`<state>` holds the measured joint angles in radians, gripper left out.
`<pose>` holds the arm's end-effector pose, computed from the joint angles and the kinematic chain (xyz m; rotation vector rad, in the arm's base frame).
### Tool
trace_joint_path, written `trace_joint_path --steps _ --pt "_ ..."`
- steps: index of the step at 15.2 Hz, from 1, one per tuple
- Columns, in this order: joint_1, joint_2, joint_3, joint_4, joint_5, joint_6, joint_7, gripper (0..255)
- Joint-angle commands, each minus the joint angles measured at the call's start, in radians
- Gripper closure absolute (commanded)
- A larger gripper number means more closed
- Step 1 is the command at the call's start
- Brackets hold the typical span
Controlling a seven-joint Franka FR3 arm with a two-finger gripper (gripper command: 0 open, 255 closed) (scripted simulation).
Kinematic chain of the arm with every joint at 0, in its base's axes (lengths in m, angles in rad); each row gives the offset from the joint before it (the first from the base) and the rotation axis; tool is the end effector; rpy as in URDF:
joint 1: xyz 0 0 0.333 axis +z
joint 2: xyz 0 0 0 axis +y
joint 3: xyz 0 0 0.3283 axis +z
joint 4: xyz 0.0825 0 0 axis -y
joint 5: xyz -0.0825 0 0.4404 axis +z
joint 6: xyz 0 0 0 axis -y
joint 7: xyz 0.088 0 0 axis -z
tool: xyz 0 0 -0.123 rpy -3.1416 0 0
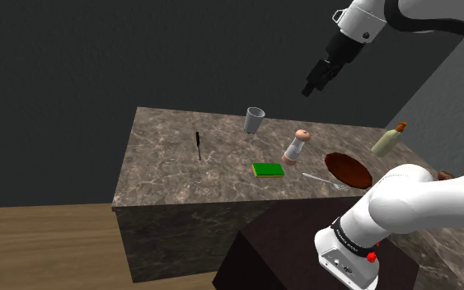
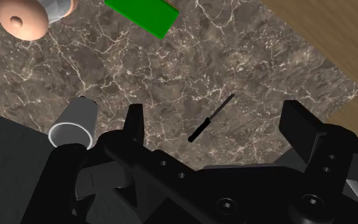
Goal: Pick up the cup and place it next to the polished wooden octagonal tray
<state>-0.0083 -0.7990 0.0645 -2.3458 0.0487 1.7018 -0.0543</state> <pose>0.3659 0.0314 0.6054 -3.1278 -0.1439 -0.2415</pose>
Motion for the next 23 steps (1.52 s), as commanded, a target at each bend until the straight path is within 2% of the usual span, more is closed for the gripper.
trace_joint_path --steps 1,12,23 --pt "0.000 0.000 0.000 0.000 0.000 0.000 0.000 0" --pt "-0.048 0.319 -0.051 -0.013 -0.060 0.302 -0.070 0" --pt "-0.089 0.713 -0.096 0.130 -0.101 0.527 -0.120 0"
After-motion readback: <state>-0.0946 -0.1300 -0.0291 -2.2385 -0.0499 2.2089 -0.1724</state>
